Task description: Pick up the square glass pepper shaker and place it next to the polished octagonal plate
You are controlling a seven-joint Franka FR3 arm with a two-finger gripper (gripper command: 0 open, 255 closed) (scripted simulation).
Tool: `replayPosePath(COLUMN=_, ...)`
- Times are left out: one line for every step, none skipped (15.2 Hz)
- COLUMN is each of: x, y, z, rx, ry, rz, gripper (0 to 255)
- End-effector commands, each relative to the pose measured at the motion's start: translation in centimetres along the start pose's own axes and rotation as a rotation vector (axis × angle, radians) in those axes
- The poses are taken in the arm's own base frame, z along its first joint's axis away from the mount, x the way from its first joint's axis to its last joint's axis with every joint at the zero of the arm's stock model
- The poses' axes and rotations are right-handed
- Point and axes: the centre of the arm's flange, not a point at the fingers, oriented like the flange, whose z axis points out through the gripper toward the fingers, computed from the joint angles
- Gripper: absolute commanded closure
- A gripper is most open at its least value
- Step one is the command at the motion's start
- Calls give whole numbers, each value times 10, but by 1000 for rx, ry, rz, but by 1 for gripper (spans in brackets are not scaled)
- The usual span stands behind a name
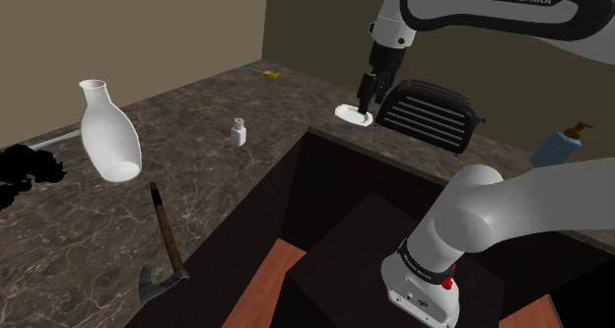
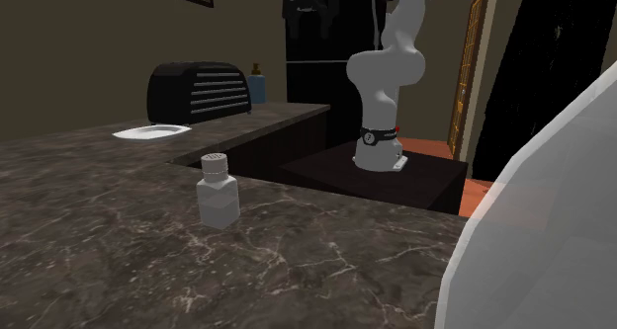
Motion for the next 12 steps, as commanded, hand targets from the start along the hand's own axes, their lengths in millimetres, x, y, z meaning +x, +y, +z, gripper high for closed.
replayPosePath(x=0, y=0, z=0, rx=0, ry=0, rz=0, gripper=0)
replayPosePath(x=13, y=-4, z=4, rx=0, ry=-4, rz=-2, gripper=0)
replayPosePath(x=25, y=-8, z=8, rx=1, ry=-8, rz=-5, gripper=0)
replayPosePath(x=38, y=-12, z=12, rx=1, ry=-13, rz=-7, gripper=0)
replayPosePath(x=50, y=-16, z=16, rx=2, ry=-17, rz=-9, gripper=0)
replayPosePath(x=63, y=-20, z=20, rx=2, ry=-21, rz=-12, gripper=0)
replayPosePath(x=75, y=-24, z=24, rx=3, ry=-25, rz=-14, gripper=0)
replayPosePath(x=88, y=-28, z=28, rx=3, ry=-30, rz=-17, gripper=0)
replayPosePath(x=100, y=-33, z=33, rx=3, ry=-34, rz=-19, gripper=0)
replayPosePath(x=113, y=-37, z=37, rx=4, ry=-38, rz=-21, gripper=0)
replayPosePath(x=125, y=-41, z=41, rx=4, ry=-42, rz=-24, gripper=0)
replayPosePath(x=137, y=-45, z=46, rx=5, ry=-47, rz=-26, gripper=0)
